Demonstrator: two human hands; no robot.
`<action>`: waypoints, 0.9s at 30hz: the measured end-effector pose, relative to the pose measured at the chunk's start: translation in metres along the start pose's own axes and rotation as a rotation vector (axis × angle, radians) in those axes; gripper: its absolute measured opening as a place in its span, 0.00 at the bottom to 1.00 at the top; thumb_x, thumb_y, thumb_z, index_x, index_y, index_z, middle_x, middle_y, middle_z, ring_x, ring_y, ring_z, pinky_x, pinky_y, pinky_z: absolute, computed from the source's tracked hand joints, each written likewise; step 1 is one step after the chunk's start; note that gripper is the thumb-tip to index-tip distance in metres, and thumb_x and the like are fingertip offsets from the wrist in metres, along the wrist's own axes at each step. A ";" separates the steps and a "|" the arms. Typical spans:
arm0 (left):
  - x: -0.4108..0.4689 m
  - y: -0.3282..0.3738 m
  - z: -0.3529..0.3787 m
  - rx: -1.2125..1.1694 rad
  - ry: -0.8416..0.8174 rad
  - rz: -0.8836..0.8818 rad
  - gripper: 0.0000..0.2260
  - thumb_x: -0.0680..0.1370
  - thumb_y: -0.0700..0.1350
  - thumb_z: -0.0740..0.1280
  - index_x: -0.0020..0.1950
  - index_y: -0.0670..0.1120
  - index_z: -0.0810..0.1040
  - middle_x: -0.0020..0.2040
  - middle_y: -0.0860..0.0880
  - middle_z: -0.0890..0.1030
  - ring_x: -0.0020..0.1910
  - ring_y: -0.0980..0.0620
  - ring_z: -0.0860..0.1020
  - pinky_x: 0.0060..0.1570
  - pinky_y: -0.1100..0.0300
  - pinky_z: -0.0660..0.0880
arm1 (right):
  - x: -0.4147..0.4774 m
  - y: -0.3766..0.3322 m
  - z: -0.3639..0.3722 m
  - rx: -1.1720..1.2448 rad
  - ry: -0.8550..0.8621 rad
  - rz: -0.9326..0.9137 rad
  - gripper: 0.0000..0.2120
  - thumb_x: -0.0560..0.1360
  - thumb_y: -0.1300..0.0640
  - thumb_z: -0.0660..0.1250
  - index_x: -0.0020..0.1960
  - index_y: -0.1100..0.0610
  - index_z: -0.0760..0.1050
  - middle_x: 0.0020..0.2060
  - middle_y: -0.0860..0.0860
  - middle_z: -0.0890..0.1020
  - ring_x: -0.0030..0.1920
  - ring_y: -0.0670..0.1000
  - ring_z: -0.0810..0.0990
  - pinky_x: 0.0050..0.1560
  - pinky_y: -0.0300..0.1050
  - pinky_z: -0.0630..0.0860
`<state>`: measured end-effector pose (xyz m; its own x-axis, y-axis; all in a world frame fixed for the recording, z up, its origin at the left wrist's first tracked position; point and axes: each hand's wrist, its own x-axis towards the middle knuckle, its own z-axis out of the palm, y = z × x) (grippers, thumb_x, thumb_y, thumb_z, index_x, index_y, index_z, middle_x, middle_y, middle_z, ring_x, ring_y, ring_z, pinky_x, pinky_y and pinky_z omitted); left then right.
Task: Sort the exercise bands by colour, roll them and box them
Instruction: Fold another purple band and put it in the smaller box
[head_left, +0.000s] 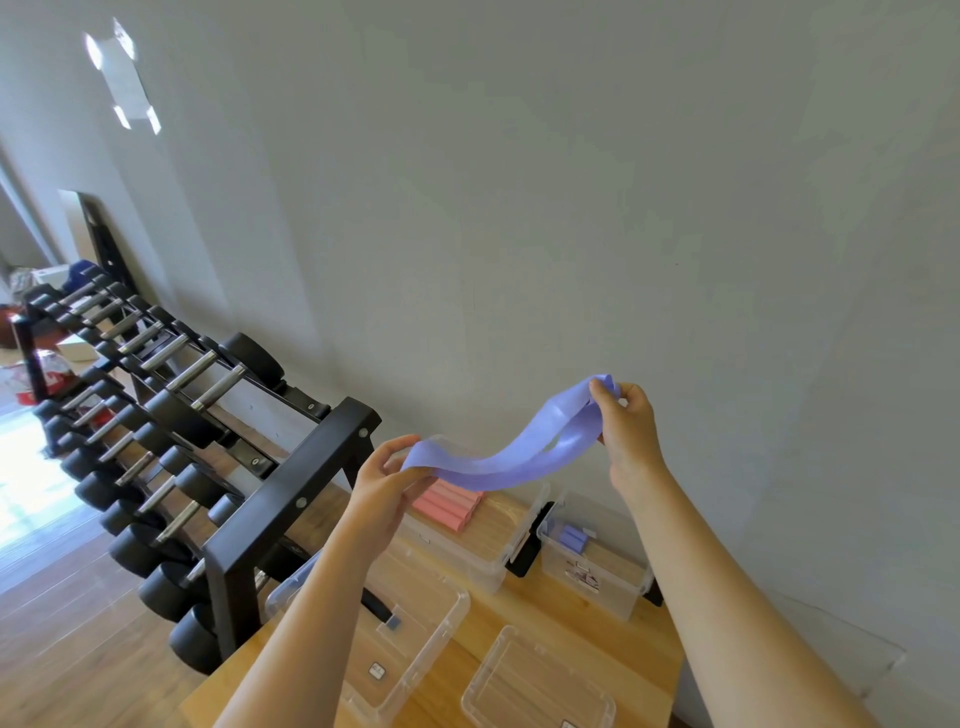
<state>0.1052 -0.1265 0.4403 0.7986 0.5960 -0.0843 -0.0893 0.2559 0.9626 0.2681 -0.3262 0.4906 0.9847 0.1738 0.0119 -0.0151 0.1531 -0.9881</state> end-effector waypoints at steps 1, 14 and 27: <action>-0.001 0.001 0.000 -0.009 -0.021 -0.009 0.19 0.74 0.30 0.69 0.64 0.41 0.74 0.52 0.41 0.84 0.51 0.44 0.83 0.50 0.58 0.81 | 0.000 0.000 0.000 0.006 0.006 -0.003 0.07 0.79 0.57 0.65 0.46 0.59 0.69 0.39 0.50 0.75 0.45 0.51 0.75 0.49 0.46 0.72; -0.003 0.002 0.004 0.206 -0.070 -0.007 0.22 0.71 0.44 0.75 0.63 0.49 0.74 0.59 0.46 0.79 0.59 0.45 0.79 0.57 0.56 0.76 | -0.007 -0.009 0.001 0.069 -0.106 -0.003 0.11 0.74 0.65 0.70 0.51 0.53 0.74 0.49 0.52 0.79 0.50 0.52 0.78 0.50 0.45 0.74; -0.024 0.042 0.079 0.432 -0.270 0.232 0.19 0.74 0.42 0.74 0.63 0.52 0.75 0.63 0.56 0.78 0.61 0.60 0.77 0.58 0.63 0.74 | -0.027 -0.027 0.016 0.046 -0.392 -0.127 0.07 0.73 0.66 0.71 0.45 0.55 0.77 0.42 0.49 0.81 0.42 0.43 0.81 0.46 0.33 0.74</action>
<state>0.1299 -0.1902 0.5028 0.9163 0.3688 0.1561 -0.0737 -0.2278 0.9709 0.2391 -0.3194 0.5198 0.8388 0.5065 0.1996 0.0859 0.2390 -0.9672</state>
